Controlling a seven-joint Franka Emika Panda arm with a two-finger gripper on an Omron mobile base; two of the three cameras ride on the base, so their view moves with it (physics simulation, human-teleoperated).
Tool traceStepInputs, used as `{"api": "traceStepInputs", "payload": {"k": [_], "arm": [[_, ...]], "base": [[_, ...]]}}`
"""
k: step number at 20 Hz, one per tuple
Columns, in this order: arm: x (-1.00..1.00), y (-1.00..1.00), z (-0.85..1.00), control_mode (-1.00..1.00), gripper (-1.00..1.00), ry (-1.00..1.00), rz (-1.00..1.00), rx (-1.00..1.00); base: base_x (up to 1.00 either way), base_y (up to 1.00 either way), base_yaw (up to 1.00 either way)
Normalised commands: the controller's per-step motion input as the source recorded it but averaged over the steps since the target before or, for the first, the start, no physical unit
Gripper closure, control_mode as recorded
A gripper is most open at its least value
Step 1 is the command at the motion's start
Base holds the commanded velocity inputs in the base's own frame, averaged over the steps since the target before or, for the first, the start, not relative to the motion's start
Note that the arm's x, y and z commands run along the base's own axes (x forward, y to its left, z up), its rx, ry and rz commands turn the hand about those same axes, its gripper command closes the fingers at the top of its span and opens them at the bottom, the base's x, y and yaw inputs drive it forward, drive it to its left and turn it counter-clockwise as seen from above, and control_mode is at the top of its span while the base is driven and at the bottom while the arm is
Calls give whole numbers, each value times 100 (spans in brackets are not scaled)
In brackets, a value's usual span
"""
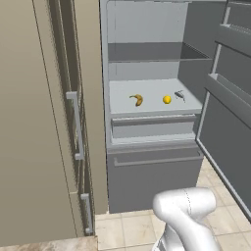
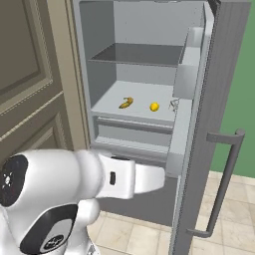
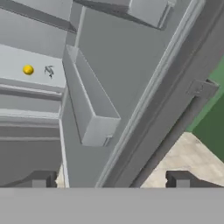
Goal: Open the fridge, remove the banana, lemon, and fish, and place them on any counter.
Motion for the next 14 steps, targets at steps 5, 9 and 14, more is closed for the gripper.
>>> {"api": "traceStepInputs", "payload": {"k": [5,9,14], "arm": [[-75,0,53,-100,-100,-24,-14,0],[-8,17,93,-100,-100,2,-4,3],[34,53,67,-100,-100,34,1,5]], "base": [[0,0,0],[0,0,0],[0,0,0]]}}
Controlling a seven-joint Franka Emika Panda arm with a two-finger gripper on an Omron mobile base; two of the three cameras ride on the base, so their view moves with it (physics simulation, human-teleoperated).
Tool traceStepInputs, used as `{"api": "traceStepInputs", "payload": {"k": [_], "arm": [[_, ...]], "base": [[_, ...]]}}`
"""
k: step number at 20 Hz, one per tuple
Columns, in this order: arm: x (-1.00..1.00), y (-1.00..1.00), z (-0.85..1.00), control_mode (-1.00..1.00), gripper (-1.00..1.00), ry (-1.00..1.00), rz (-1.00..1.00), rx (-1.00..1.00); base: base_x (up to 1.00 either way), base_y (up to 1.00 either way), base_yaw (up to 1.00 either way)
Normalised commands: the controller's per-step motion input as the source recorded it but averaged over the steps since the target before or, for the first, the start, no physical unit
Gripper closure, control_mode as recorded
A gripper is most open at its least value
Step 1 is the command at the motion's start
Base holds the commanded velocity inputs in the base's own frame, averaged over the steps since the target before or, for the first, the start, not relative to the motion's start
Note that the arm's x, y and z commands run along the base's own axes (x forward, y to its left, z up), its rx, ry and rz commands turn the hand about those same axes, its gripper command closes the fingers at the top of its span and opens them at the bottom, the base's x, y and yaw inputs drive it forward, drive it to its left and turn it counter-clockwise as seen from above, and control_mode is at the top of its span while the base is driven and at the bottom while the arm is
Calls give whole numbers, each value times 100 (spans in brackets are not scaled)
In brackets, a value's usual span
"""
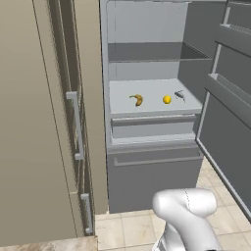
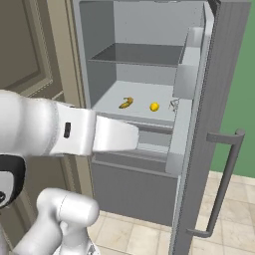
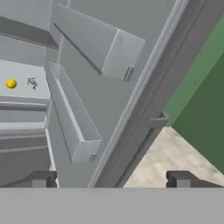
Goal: Open the fridge, remove the banana, lemon, and fish, and place them on any counter.
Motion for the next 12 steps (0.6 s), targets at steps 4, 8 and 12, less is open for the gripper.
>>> {"api": "traceStepInputs", "payload": {"k": [4,8,12], "arm": [[61,71,21,-100,-100,41,11,4],[60,77,0,-100,-100,18,20,7],[43,81,-2,-100,-100,-1,16,12]], "base": [[0,0,0],[0,0,0],[0,0,0]]}}
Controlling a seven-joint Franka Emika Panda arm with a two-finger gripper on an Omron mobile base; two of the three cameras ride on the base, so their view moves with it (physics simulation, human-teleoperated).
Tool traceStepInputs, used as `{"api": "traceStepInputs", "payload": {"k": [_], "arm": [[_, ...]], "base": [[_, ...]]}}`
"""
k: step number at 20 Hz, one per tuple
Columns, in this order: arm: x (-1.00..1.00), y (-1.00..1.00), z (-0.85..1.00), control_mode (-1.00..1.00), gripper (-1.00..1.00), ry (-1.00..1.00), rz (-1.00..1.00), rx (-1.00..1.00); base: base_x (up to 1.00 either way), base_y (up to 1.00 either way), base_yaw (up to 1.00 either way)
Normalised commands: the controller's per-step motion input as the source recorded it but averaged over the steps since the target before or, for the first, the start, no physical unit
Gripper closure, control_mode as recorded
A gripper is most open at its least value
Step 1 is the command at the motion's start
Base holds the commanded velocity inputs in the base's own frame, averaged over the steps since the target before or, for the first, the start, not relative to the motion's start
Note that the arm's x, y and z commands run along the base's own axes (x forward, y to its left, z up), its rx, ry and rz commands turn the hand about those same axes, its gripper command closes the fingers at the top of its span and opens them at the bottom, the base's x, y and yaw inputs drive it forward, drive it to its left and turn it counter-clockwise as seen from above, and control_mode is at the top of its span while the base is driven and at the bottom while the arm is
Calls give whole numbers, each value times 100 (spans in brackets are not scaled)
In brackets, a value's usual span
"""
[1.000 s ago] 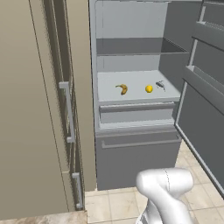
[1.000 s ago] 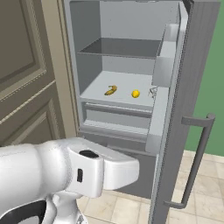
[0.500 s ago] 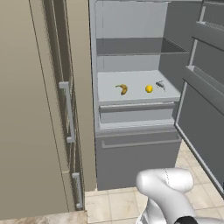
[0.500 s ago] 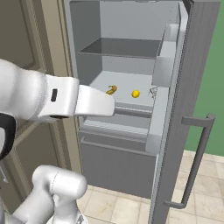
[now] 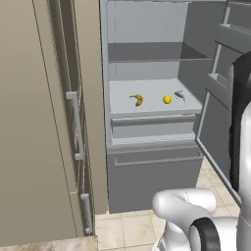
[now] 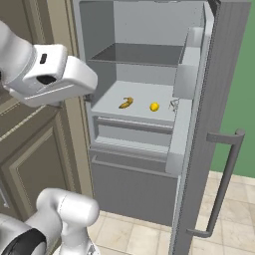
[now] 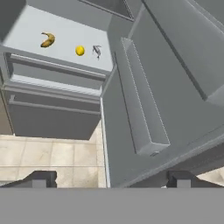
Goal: Open the fridge, remove the banana, lemon, and fish, and place them on any counter.
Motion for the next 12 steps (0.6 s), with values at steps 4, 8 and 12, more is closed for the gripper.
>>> {"api": "traceStepInputs", "payload": {"k": [4,8,12], "arm": [[46,69,-1,-100,-100,-6,15,18],[29,40,0,-100,-100,-5,12,22],[7,20,-13,-100,-100,-6,13,19]], "base": [[0,0,0],[0,0,0],[0,0,0]]}}
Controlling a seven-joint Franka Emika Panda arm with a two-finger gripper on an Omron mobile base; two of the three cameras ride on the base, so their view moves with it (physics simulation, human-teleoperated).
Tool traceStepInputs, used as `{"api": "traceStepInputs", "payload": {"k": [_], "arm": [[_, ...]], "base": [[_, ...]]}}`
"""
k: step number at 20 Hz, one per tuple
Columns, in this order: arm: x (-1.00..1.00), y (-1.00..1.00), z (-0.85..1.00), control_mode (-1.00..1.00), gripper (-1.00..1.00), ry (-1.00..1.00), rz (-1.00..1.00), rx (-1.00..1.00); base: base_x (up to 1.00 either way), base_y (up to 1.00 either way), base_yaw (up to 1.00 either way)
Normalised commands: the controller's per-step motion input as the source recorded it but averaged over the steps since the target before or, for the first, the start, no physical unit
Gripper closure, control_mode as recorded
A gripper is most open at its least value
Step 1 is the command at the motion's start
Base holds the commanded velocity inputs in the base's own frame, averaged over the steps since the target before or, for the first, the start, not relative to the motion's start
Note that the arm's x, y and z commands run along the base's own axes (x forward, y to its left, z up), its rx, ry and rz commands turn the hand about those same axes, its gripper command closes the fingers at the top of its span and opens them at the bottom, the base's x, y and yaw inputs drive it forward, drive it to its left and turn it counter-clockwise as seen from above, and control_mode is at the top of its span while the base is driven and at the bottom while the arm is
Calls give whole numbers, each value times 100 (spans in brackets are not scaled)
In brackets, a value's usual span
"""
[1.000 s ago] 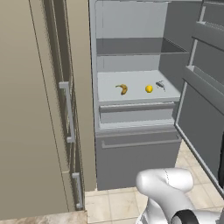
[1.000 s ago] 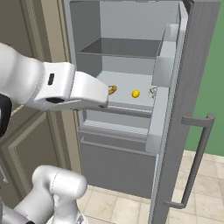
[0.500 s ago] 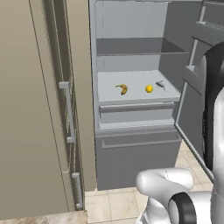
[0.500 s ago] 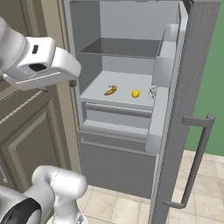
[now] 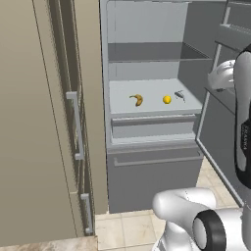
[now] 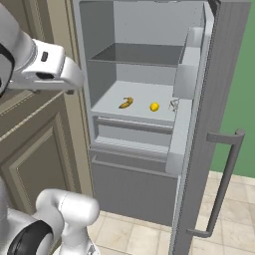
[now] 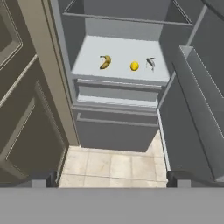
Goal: Open the fridge, remove the banana, lemon, and fish, and place them on any counter.
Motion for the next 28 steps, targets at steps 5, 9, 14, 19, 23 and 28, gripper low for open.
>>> {"api": "traceStepInputs", "payload": {"k": [5,9,14,19,23,28], "arm": [[0,17,-33,-100,-100,-12,8,23],[0,17,-26,-100,-100,-4,0,5],[0,3,-6,-100,-100,0,-6,0],[0,0,0,-100,-100,4,-7,-4],[0,0,0,-100,-100,1,-8,-7],[0,-1,0,-100,-100,0,-11,-2]], "base": [[0,0,0],[0,0,0],[0,0,0],[0,0,0],[0,0,0],[0,0,0]]}}
